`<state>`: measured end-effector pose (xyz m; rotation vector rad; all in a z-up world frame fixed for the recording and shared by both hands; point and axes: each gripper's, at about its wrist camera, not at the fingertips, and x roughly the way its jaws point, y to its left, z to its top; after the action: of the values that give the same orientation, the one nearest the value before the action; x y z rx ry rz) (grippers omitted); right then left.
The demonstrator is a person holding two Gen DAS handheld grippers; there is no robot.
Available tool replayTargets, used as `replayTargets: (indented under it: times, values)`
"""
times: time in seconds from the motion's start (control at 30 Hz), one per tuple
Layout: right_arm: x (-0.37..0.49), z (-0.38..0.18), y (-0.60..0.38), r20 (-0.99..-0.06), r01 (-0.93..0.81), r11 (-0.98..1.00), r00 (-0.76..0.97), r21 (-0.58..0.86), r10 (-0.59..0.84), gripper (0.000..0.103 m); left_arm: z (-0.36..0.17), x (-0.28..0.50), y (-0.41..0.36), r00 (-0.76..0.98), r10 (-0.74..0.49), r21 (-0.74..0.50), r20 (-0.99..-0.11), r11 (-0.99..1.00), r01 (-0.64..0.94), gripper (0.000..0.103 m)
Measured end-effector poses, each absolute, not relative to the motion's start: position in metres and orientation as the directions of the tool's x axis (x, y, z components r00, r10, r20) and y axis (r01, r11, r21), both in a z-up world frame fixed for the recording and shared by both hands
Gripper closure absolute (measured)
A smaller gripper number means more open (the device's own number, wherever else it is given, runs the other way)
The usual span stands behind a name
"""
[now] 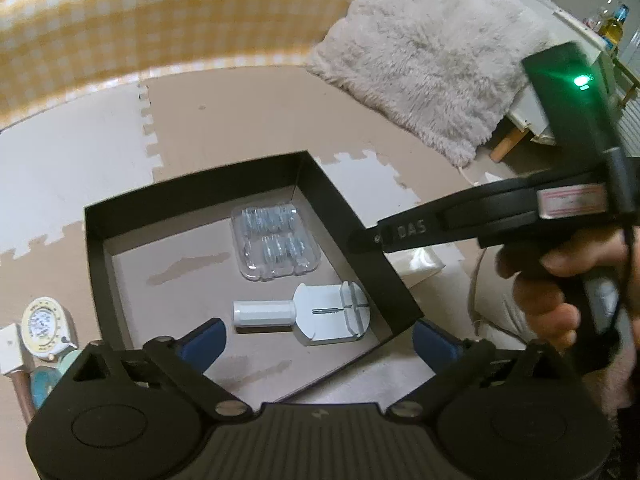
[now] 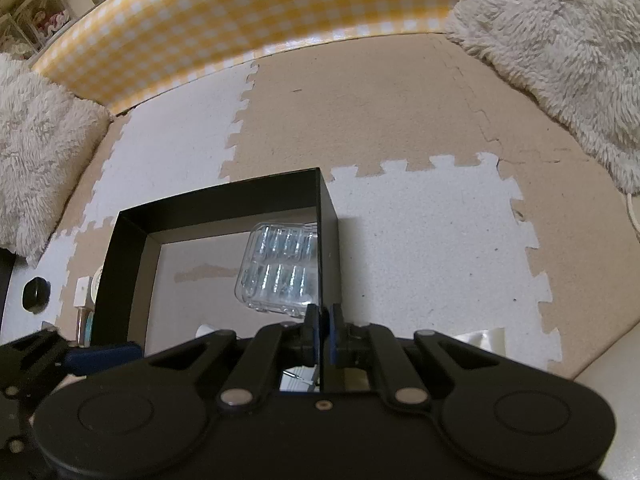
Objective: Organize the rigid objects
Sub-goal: 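Withdraw the left tool from the box toward the remaining items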
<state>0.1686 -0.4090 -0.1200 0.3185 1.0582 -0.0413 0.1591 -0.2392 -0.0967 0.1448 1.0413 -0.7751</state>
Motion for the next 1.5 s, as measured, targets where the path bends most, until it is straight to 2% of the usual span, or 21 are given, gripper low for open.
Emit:
replayTargets:
  times: [0.6,0.93,1.23,1.5]
  values:
    - [0.167,-0.119,-0.405,-0.861,0.176,0.960,0.498,0.218,0.105,0.098,-0.041,0.144,-0.174,0.435,-0.527,-0.205,-0.731,0.776,0.596,0.000]
    - [0.167,-0.119,-0.405,-0.861,0.174,0.961,0.499,0.214,0.102,0.098,-0.014,0.158,-0.117,0.579,-0.470,-0.157,-0.666,0.848,0.507,0.000]
    - [0.166,-0.119,-0.404,-0.861,0.173,0.962,0.499,0.211,0.100,0.098,-0.027,0.176,-0.070,0.631,-0.406,-0.139,-0.662,0.893,0.428,0.000]
    - [0.167,-0.118,-0.402,-0.864,0.168,0.966,0.496,0.199,0.092,0.098,-0.066,0.201,-0.037,0.606,-0.326,-0.168,-0.725,0.938,0.304,0.000]
